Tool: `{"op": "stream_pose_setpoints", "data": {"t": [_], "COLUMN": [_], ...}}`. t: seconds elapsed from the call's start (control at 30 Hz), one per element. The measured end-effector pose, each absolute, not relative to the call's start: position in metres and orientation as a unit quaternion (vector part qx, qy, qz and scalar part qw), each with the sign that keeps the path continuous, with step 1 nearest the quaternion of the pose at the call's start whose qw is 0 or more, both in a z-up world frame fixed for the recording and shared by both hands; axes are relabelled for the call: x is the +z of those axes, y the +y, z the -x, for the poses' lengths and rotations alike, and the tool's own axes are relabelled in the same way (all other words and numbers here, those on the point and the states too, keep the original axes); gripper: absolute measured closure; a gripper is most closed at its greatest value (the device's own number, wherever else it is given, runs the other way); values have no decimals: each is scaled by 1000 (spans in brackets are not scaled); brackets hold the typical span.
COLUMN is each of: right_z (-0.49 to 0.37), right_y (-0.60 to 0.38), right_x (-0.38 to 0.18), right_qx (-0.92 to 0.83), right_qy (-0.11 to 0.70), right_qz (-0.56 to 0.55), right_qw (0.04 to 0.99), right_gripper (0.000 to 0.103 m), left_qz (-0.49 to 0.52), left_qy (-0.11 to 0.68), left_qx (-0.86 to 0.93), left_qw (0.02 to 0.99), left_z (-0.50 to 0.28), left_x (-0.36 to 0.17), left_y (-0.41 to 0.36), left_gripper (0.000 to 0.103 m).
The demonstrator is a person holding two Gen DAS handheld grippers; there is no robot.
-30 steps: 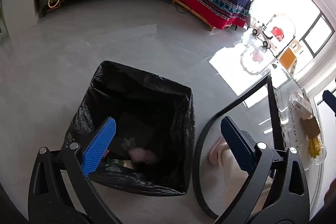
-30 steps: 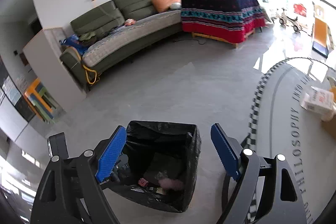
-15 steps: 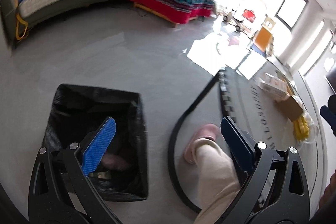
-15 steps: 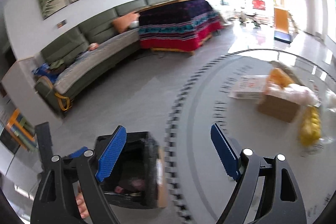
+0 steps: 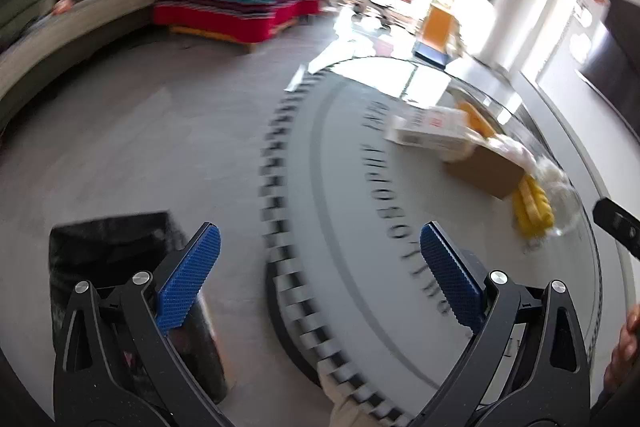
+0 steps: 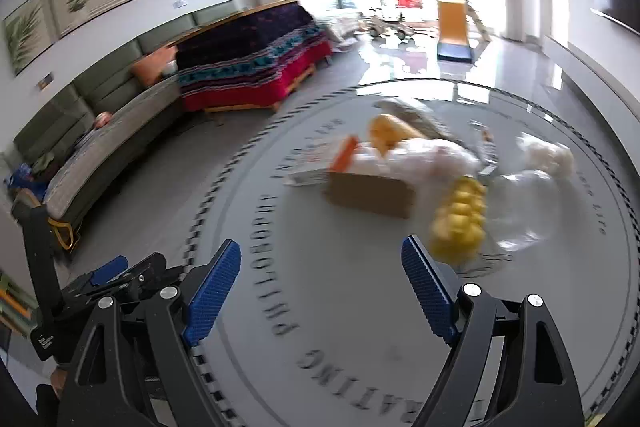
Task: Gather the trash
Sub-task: 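Move both grippers back over the table of trash, then grasp the yellow sponge with the right gripper and lift it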
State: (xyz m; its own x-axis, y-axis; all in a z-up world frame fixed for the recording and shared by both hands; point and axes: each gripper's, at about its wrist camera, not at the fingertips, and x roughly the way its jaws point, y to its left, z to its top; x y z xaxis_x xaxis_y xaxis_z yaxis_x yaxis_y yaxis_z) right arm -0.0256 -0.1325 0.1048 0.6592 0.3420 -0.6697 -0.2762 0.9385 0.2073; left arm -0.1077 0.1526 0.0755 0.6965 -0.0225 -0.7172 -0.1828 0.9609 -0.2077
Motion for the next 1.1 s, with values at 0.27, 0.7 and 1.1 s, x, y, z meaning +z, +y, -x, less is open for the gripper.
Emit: {"op": "stream_pose_setpoints", "data": {"t": [0.27, 0.7, 1.1], "right_z": [-13, -78, -111], "right_y": [-202, -205, -190], "right_x": [72, 17, -8], "right_qx": [111, 66, 85], "right_qy": [414, 478, 520], "right_qz": [-91, -114, -150], "right_qw": [899, 868, 836], "right_gripper": [20, 29, 51], "left_qz": [98, 67, 94], "left_qy": [409, 419, 465], "left_qx": [-31, -17, -71], "left_qw": [907, 905, 877], "left_z": [41, -45, -93], "left_x": [70, 67, 54], "left_y": [99, 93, 109], "left_gripper": [6, 6, 6]}}
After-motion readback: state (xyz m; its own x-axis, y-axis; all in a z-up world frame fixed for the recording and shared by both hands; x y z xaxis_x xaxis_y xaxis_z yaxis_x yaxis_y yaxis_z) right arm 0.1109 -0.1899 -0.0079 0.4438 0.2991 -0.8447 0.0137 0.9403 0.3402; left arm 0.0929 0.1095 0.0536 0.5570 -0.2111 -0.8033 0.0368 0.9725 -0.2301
